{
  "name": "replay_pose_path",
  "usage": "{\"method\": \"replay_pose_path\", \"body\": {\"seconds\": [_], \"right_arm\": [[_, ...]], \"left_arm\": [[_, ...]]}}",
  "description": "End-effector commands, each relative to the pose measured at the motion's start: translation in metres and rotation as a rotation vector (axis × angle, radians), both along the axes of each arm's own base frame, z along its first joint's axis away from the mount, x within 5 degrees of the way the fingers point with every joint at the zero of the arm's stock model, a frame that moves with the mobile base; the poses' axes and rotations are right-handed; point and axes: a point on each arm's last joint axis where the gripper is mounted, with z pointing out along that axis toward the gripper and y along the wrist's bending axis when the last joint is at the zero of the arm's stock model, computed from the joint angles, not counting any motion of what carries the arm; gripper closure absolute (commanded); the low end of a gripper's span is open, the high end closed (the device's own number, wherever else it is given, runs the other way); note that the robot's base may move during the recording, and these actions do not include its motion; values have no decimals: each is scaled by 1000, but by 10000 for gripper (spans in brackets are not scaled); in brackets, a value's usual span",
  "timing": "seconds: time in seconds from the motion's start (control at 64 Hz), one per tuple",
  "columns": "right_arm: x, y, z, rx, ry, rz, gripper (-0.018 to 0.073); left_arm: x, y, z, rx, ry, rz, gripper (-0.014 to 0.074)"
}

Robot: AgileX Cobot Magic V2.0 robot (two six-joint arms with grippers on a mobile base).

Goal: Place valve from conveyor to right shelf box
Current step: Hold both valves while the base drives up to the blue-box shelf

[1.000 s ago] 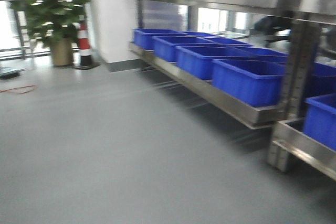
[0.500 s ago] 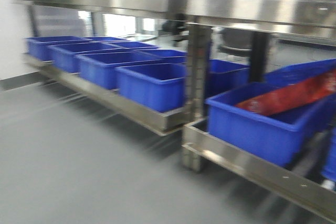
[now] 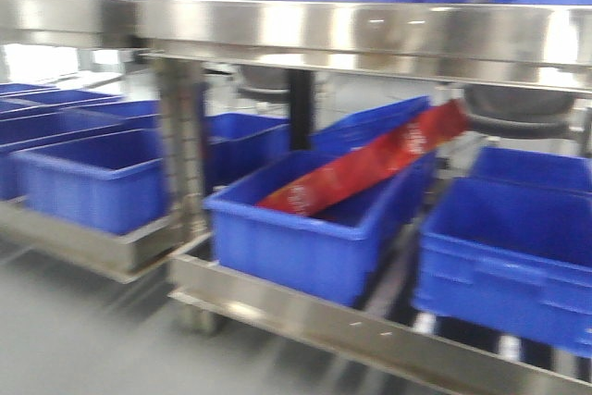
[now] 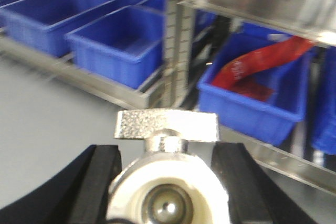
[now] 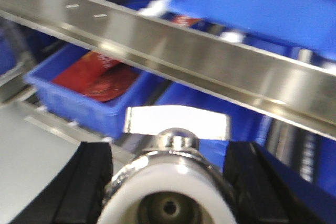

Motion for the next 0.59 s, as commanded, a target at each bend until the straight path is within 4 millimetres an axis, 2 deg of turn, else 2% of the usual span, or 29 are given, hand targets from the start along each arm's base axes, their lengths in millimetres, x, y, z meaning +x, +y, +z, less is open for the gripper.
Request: {"method": "replay_pose_path", "body": {"seconds": [0.0,0.578], "right_arm": [[-1,-1,12,-8,-92,-6,721],[-1,-1,12,-8,-92,-6,721]], "left_arm": [[0,-1,7,-9,-62,1,707],[0,-1,7,-9,-62,1,707]]}}
